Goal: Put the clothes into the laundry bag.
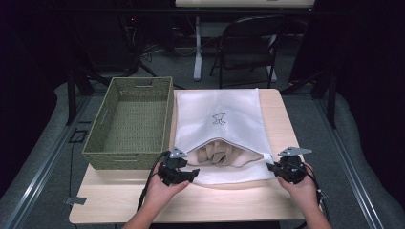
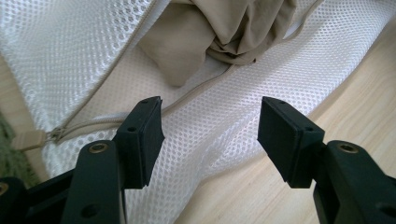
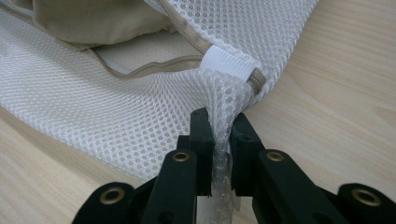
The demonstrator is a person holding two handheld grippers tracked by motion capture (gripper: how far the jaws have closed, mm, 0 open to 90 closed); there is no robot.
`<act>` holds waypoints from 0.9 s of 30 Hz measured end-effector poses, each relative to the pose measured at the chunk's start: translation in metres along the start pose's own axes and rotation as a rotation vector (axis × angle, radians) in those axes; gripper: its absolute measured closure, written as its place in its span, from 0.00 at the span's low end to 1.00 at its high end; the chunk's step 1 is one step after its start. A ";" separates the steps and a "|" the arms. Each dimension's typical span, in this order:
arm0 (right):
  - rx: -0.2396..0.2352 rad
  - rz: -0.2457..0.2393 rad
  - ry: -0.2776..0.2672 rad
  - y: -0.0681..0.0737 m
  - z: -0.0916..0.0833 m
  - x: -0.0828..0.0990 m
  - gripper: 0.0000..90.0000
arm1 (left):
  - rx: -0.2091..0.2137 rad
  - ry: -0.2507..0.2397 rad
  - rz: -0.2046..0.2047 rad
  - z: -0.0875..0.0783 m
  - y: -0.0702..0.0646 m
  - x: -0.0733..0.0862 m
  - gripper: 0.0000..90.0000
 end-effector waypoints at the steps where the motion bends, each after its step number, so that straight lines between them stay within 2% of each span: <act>1: 0.000 -0.005 0.003 0.000 0.000 -0.001 0.91 | -0.009 -0.003 -0.004 -0.003 0.001 0.002 0.45; 3: 0.007 -0.010 0.009 0.001 0.000 -0.001 0.91 | -0.012 0.001 -0.014 -0.009 0.004 0.006 0.45; 7: 0.009 -0.013 0.019 0.000 0.002 -0.001 0.91 | -0.025 -0.005 -0.073 -0.020 0.012 0.016 0.44; 11: 0.016 -0.010 0.026 -0.002 0.003 -0.001 0.91 | -0.040 0.014 -0.099 -0.026 0.017 0.026 0.42; 20: 0.023 -0.006 0.034 -0.005 0.005 0.001 0.91 | -0.060 0.060 -0.125 -0.020 0.026 0.037 0.40; 27: 0.022 0.000 0.033 -0.006 0.006 0.002 0.91 | -0.049 0.076 -0.151 -0.018 0.030 0.040 0.40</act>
Point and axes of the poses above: each handheld gripper's, and its own axes: z roughly forward along the jaws, x roughly out of its underside, y roughly to its left, the point moved 3 cm from there along z, roughly forward along the jaws, and after that the axes turned 5 degrees about -y, right-handed, at the moved point
